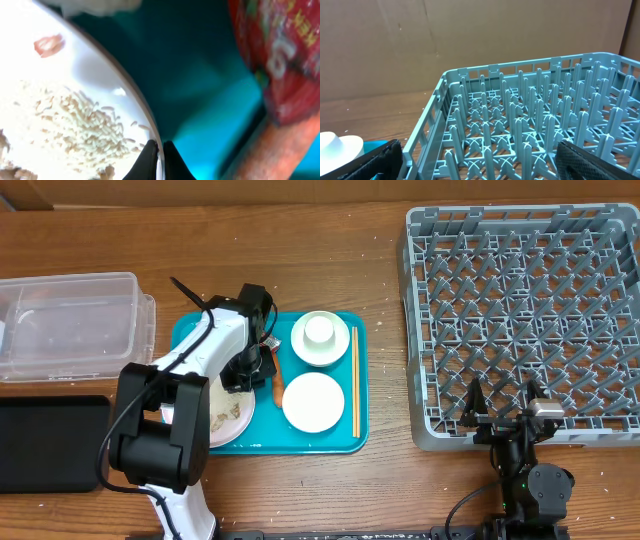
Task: Sort waste into correct bins and load items into the dishwasher
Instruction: 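Lift the white plate with the left gripper toward the left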
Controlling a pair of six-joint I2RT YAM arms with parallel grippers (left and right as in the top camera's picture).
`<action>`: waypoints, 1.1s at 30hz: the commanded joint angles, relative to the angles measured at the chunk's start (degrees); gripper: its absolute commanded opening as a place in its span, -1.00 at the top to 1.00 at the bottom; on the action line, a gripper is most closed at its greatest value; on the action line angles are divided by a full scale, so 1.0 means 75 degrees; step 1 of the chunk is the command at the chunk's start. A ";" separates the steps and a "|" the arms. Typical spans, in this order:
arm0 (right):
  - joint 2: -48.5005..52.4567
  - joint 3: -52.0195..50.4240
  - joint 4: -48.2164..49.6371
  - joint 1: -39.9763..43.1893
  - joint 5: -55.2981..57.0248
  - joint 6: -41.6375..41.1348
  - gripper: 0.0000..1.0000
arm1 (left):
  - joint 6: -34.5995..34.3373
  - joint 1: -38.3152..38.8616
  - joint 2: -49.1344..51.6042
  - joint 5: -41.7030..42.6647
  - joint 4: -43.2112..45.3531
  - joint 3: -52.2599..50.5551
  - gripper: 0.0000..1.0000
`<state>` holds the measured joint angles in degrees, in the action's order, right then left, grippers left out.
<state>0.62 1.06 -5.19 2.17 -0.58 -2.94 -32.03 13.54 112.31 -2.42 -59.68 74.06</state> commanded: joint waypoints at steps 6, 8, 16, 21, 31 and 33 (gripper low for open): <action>-0.0061 -0.0079 0.0052 0.0020 0.0070 0.0026 -1.00 | 0.0114 -0.0003 0.0108 -0.0160 -0.1606 0.1524 0.92; -0.0061 -0.0079 0.0052 0.0020 0.0070 0.0026 -1.00 | 0.0192 -0.0003 0.0108 -0.0166 -0.1830 0.1728 0.92; -0.0061 -0.0079 0.0052 0.0020 0.0070 0.0026 -1.00 | 0.0184 -0.0003 0.0108 -0.0163 -0.2209 0.1906 0.92; -0.0061 -0.0079 0.0052 0.0020 0.0070 0.0026 -1.00 | 0.0149 -0.0003 0.0108 -0.0356 -0.2215 0.1906 0.92; -0.0061 -0.0079 0.0052 0.0020 0.0070 0.0026 -1.00 | -0.0029 0.0012 0.0108 -0.0807 -0.2591 0.1909 0.92; -0.0061 -0.0079 0.0052 0.0020 0.0070 0.0026 -1.00 | -0.0149 0.0038 0.0108 -0.1052 -0.2792 0.1912 0.92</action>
<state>0.62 1.06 -5.17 2.17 -0.58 -2.96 -31.44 13.54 112.64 -5.80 -78.81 86.74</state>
